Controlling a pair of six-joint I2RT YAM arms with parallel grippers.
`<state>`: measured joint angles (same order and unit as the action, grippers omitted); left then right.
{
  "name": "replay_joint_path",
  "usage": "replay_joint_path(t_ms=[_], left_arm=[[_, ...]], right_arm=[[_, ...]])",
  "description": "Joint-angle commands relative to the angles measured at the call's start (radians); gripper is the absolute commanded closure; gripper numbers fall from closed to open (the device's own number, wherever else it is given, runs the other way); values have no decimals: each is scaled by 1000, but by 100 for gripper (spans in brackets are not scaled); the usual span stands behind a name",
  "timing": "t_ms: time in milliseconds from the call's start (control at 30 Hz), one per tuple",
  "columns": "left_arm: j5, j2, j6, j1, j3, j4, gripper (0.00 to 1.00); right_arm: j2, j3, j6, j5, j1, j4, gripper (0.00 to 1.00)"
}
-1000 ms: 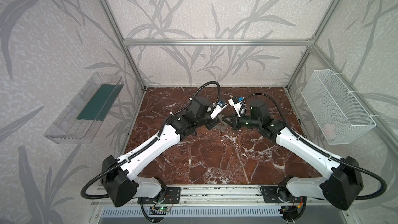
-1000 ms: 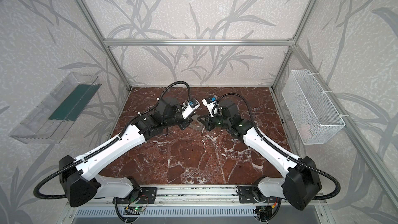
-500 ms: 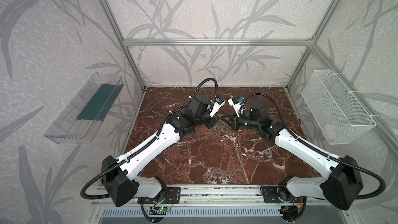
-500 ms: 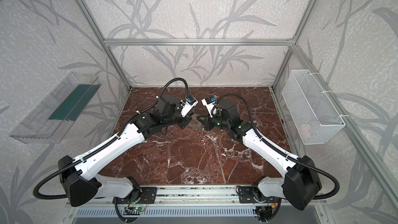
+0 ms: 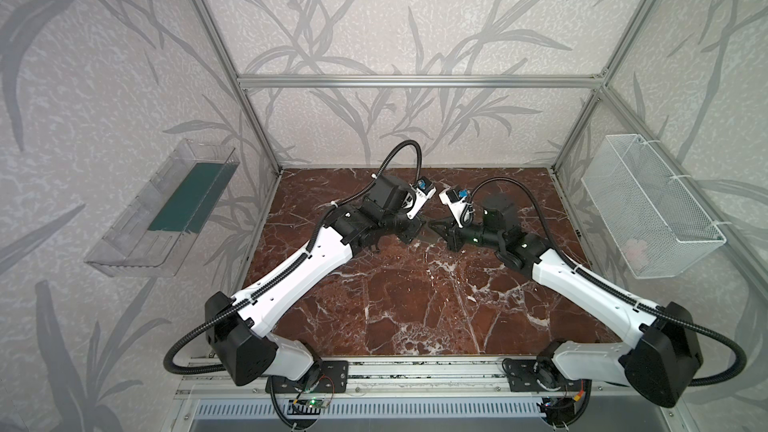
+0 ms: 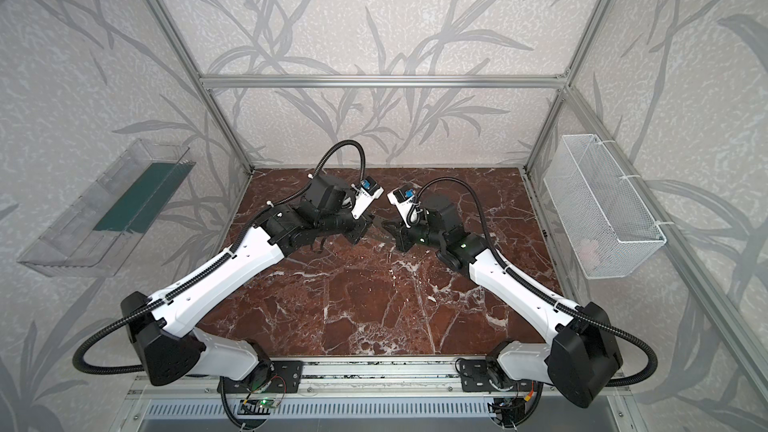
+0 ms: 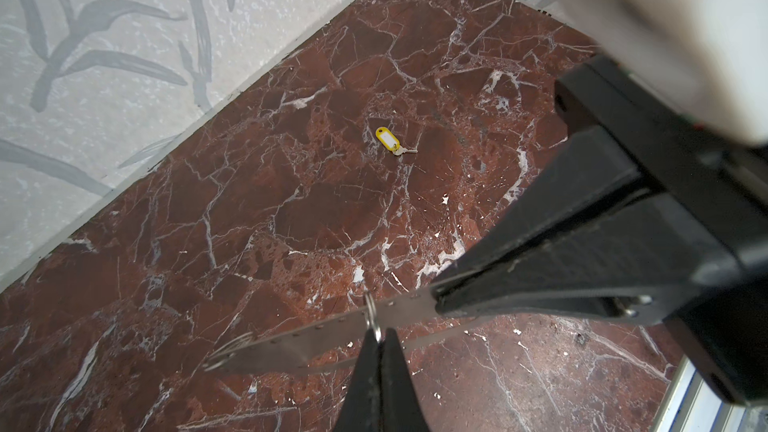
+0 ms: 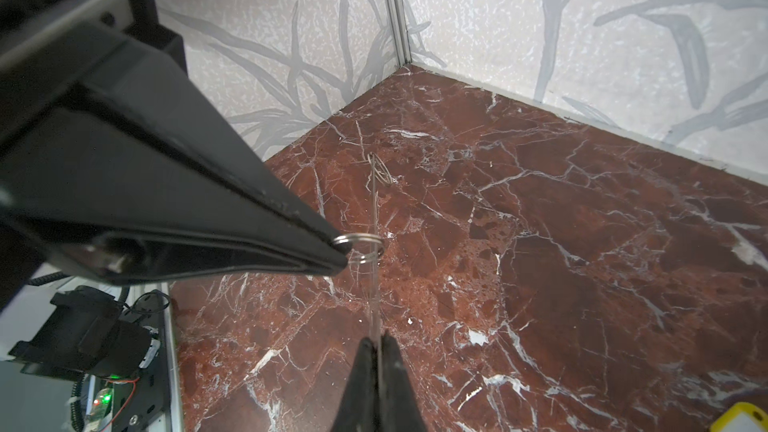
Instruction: Put the keys on the keyring
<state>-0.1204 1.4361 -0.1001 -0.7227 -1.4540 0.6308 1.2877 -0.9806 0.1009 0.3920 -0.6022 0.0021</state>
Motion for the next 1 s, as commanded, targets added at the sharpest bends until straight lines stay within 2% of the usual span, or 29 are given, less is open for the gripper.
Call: replay_joint_path(t_ms=[0, 100, 300, 333, 433, 500, 567, 867, 967], left_arm=[[-60, 6, 12, -9, -62, 59, 100], [-71, 19, 7, -6, -87, 82, 100], [-98, 12, -33, 2, -91, 96, 100], [-114, 5, -48, 4, -79, 93, 100], [-170, -8, -107, 10, -48, 88, 100], [-201, -7, -137, 18, -40, 94, 100], [-237, 3, -170, 24, -41, 114, 100], [-359, 28, -330, 29, -55, 238, 100], [-372, 17, -353, 29, -47, 240, 100]], right_arm=[[-29, -5, -97, -61, 2, -40, 100], [-45, 10, -159, -53, -2, -40, 100], [-54, 5, -199, -61, -1, -87, 100], [-61, 8, -198, -58, 0, -87, 89], [-91, 23, -187, -18, 14, -74, 67], [-117, 25, -180, 17, 20, -74, 59], [-147, 26, -176, 51, 25, -80, 55], [-243, 51, -204, 151, 38, -101, 47], [-229, 59, -236, 208, 40, -107, 61]])
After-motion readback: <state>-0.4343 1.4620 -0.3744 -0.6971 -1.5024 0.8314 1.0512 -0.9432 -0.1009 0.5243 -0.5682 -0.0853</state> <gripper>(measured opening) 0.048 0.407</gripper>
